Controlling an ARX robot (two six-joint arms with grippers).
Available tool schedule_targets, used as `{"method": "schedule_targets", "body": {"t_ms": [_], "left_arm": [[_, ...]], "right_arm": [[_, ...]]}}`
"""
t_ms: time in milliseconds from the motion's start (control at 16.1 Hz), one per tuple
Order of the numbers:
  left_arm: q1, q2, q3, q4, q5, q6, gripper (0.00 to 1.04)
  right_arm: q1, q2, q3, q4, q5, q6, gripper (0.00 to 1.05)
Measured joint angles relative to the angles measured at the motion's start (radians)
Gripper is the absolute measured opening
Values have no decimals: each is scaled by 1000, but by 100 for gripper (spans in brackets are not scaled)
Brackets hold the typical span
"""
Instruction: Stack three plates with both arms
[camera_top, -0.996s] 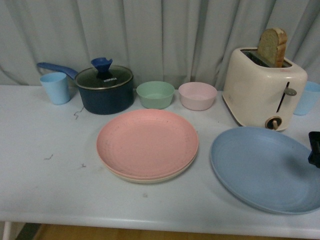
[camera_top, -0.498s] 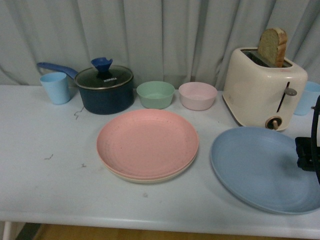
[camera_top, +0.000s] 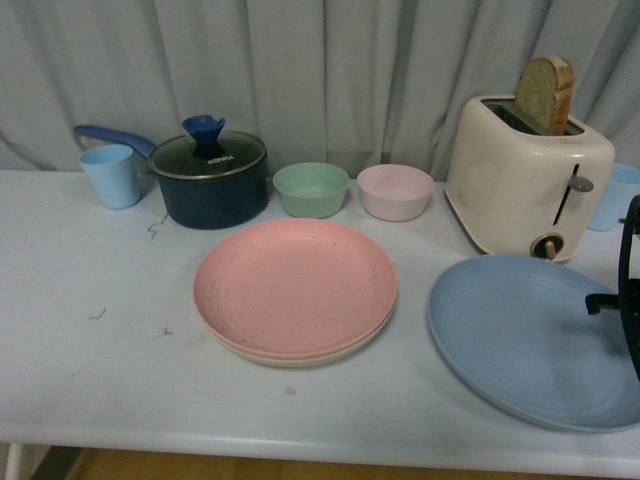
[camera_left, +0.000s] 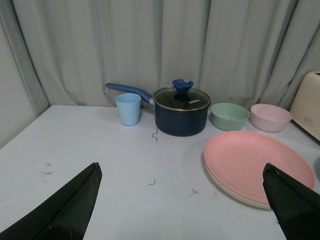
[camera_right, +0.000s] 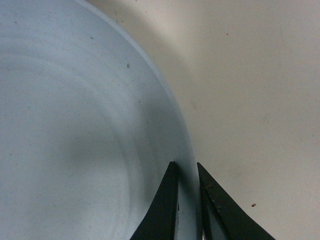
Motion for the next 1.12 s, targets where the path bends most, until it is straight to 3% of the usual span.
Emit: {"method": "schedule_targets", "body": {"t_ms": [187,249,373,747,934,1120], "left_arm": [[0,0,0,0,0,0,98],[0,0,0,0,0,0,98],[0,0,0,0,0,0,98],[0,0,0,0,0,0,98],[0,0,0,0,0,0,98],[0,0,0,0,0,0,98]], "right_arm": [[-21,-132,-108,-1,-92,31,3],[-42,-309,-219,-46,-142,18,3],[-65,-460,-256,-103,-195,-2,3],[-26,-585,-241,-132,-253,21,3],[127,-560,-158,-69,-251,108,3],[287,-405,-52,-23,-176,180,3]]}}
